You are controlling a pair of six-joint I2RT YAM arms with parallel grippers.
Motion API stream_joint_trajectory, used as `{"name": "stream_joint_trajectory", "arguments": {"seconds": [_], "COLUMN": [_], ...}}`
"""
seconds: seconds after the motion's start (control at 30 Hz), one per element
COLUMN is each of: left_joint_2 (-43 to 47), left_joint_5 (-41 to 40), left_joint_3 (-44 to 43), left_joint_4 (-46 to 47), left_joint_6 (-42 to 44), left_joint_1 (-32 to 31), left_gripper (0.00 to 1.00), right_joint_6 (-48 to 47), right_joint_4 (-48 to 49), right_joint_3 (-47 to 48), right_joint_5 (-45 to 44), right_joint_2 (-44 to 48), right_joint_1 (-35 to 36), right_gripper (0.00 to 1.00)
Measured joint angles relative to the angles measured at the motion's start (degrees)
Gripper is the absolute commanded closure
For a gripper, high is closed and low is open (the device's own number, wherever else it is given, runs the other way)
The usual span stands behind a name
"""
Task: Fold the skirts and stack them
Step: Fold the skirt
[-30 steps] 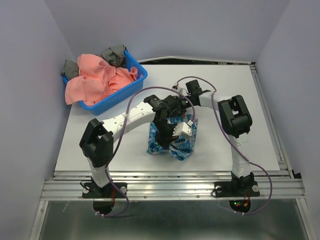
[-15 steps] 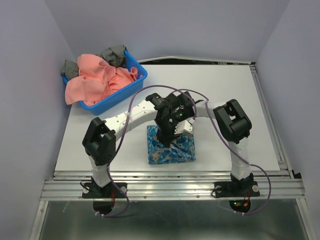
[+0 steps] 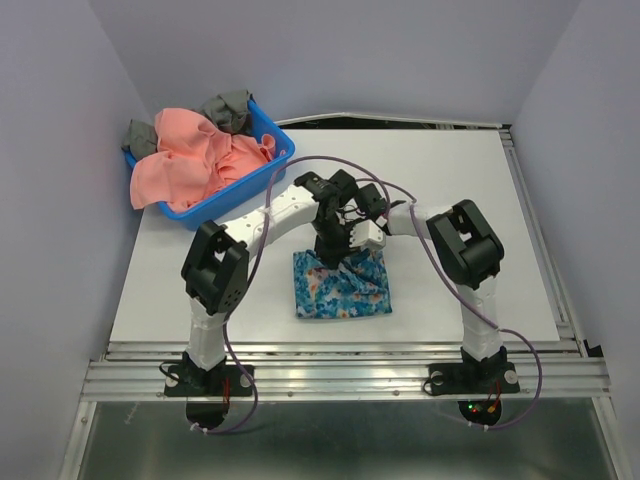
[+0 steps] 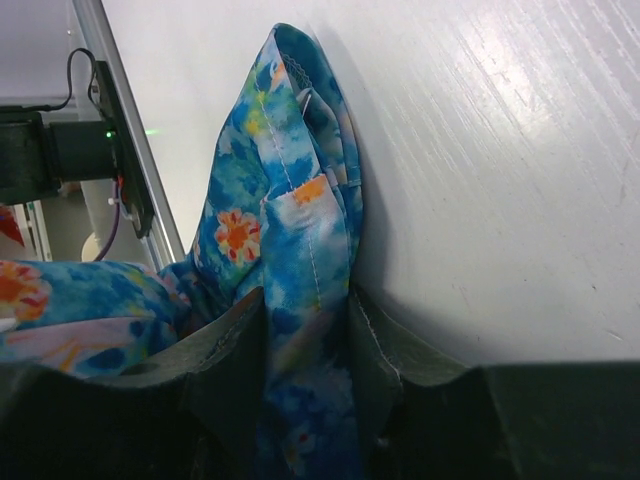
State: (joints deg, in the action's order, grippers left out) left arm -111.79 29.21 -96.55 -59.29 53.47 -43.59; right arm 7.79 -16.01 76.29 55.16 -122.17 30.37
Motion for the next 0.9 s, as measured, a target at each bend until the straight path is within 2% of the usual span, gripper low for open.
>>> {"name": "stream_joint_trajectory", "arguments": {"seconds": [0.23,0.37,0.43,0.53,0.63,0.8,0.9], "left_joint_2": [-0.22,1.03,2.01,3.21,5.62,7.61,7.67], "left_joint_5": [-2.29,-4.96,-6.6,-8.07,-9.86,-13.14,-14.88], "left_joint_3": [1.03,6.91,9.88,12.22,13.44,14.86,15.21], "left_joint_4": [2.97,10.14,12.96,14.58,15.02,17.44,18.86], "left_joint_6": [0.83,-0.15,-1.09,-2.69,-3.74,-3.98,-3.54], "left_joint_1": [0.17,0.17,0.15,0.17,0.22,0.57,0.61], "left_gripper": [0.85,0.84,0.84,0.84,0.83,0.83,0.8], "right_joint_6": [0.42,0.87,0.9,0.87,0.94,0.44,-0.07], "right_joint_4": [-0.04,0.02,-0.02,-0.28,-1.11,-3.28,-4.24], "right_joint_3": [0.02,0.15,0.61,1.86,3.54,7.54,9.18], "right_joint_5": [-0.17,-0.33,-0.39,-0.5,-0.83,-3.28,-5.03], "right_joint_2": [-0.02,-0.22,-0.66,-1.27,-1.31,-1.31,-1.64], "right_joint_1": [-0.22,-0.37,-0.39,-0.33,-0.35,-0.37,-0.79], "right_gripper": [0.55,0.54,0.5,0.36,0.27,0.21,0.22]}}
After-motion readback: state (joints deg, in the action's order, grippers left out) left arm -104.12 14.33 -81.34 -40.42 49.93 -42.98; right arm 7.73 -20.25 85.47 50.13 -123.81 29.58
